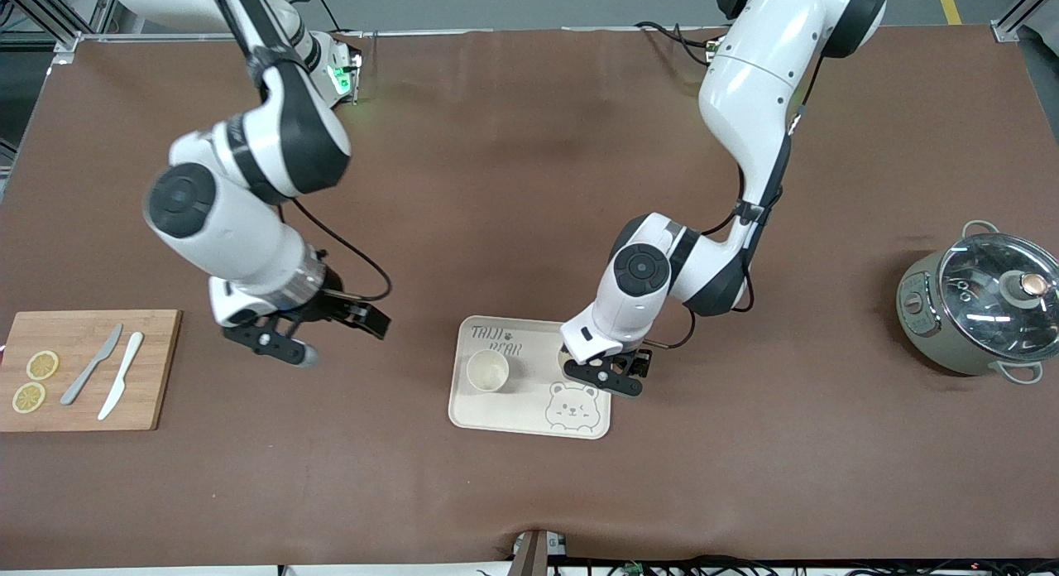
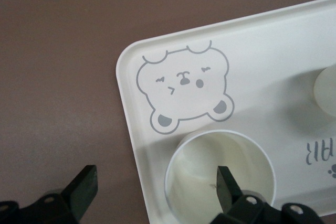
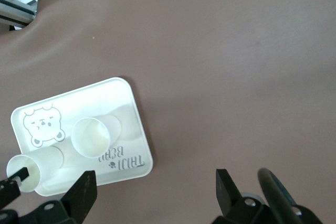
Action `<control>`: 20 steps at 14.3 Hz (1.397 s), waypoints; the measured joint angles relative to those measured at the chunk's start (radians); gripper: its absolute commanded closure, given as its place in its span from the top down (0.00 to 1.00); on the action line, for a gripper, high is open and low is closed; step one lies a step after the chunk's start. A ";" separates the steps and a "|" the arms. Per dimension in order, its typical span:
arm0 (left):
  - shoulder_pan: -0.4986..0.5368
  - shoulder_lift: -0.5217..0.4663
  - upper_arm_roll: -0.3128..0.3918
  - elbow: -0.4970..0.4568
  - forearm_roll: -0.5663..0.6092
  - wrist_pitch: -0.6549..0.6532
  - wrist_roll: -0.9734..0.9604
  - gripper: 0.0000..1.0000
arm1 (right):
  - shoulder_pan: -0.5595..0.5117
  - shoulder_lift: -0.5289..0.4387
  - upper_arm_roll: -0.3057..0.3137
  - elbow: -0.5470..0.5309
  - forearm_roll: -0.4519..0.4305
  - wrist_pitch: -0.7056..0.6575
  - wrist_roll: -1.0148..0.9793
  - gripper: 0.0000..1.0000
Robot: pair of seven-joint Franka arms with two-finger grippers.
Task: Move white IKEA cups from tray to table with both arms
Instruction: 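Lower the left gripper onto a cup while the right gripper approaches the tray, then close both grippers on the rims of the two white cups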
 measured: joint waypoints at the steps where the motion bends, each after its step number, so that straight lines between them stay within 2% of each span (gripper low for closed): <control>1: 0.000 0.005 0.000 0.000 0.000 0.001 0.000 1.00 | 0.021 0.029 0.000 0.017 -0.008 0.010 0.028 1.00; 3: -0.001 0.012 0.000 0.000 0.000 0.013 0.000 1.00 | 0.060 0.077 0.000 0.050 -0.042 0.017 0.100 1.00; 4: -0.003 0.012 0.000 0.000 0.000 0.020 0.000 0.65 | 0.076 0.094 -0.001 0.060 -0.054 0.028 0.131 1.00; 5: -0.004 0.012 0.000 0.001 0.000 0.024 -0.006 0.03 | 0.089 0.109 -0.001 0.065 -0.059 0.045 0.157 1.00; 6: -0.005 0.012 0.000 0.001 0.000 0.026 -0.030 0.00 | 0.099 0.124 -0.001 0.069 -0.060 0.065 0.175 1.00; 9: -0.007 0.012 0.000 0.001 0.000 0.028 -0.109 0.00 | 0.114 0.172 -0.001 0.071 -0.060 0.137 0.202 1.00; 15: -0.008 0.011 -0.001 0.002 0.000 0.030 -0.120 0.00 | 0.127 0.276 -0.001 0.074 -0.060 0.281 0.207 1.00; 20: -0.007 0.006 -0.002 -0.006 0.000 0.028 -0.120 0.00 | 0.143 0.319 -0.002 0.083 -0.065 0.305 0.208 1.00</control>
